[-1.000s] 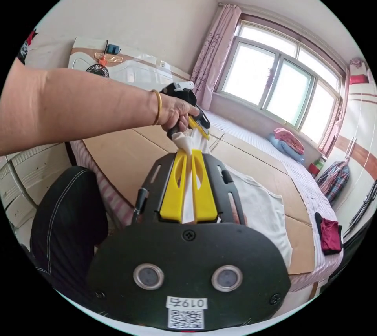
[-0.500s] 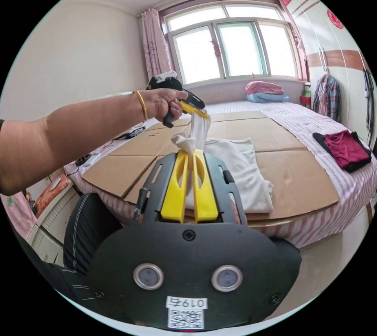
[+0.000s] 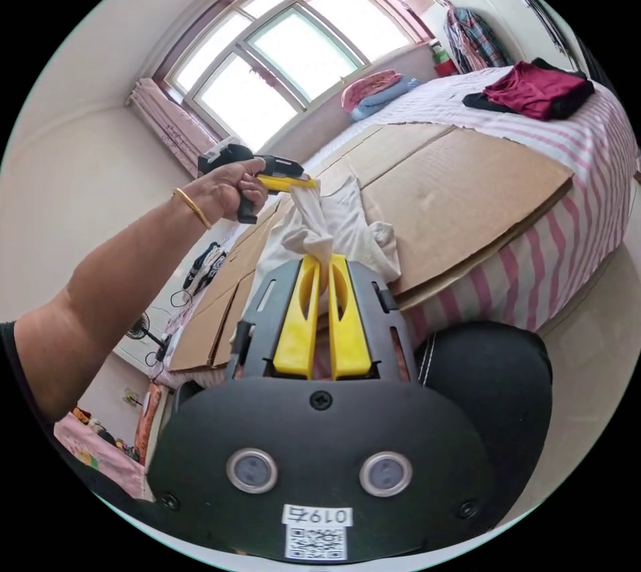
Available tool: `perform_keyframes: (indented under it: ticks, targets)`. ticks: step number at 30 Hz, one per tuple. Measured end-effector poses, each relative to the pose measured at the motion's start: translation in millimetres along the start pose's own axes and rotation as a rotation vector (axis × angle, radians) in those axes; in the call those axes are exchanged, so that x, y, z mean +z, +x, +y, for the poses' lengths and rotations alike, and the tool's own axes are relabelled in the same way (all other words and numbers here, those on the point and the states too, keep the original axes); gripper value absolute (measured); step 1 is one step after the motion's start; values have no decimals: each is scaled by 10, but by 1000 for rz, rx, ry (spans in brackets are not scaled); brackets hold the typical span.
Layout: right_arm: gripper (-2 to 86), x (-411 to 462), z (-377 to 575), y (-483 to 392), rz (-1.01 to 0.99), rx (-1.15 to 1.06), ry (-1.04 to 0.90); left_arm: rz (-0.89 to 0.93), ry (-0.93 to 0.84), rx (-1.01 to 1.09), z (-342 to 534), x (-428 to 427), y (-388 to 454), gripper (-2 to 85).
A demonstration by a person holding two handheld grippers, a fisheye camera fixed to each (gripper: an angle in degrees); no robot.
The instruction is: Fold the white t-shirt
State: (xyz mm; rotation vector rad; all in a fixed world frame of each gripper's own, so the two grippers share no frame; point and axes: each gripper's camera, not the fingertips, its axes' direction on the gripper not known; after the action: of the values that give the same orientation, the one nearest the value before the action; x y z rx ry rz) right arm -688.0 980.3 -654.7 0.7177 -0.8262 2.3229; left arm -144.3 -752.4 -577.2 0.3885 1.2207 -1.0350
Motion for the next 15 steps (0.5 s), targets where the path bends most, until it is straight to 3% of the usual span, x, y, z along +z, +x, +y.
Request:
perform_keyframes:
  ticks: [8,15]
  targets:
    - [3,-1067,-806,-116,-155,329,55,-27,-37,14,14,291,201,39]
    - [2,-1823,-1414,-454,-195,386,65,33,-70,8,183,529,181,28]
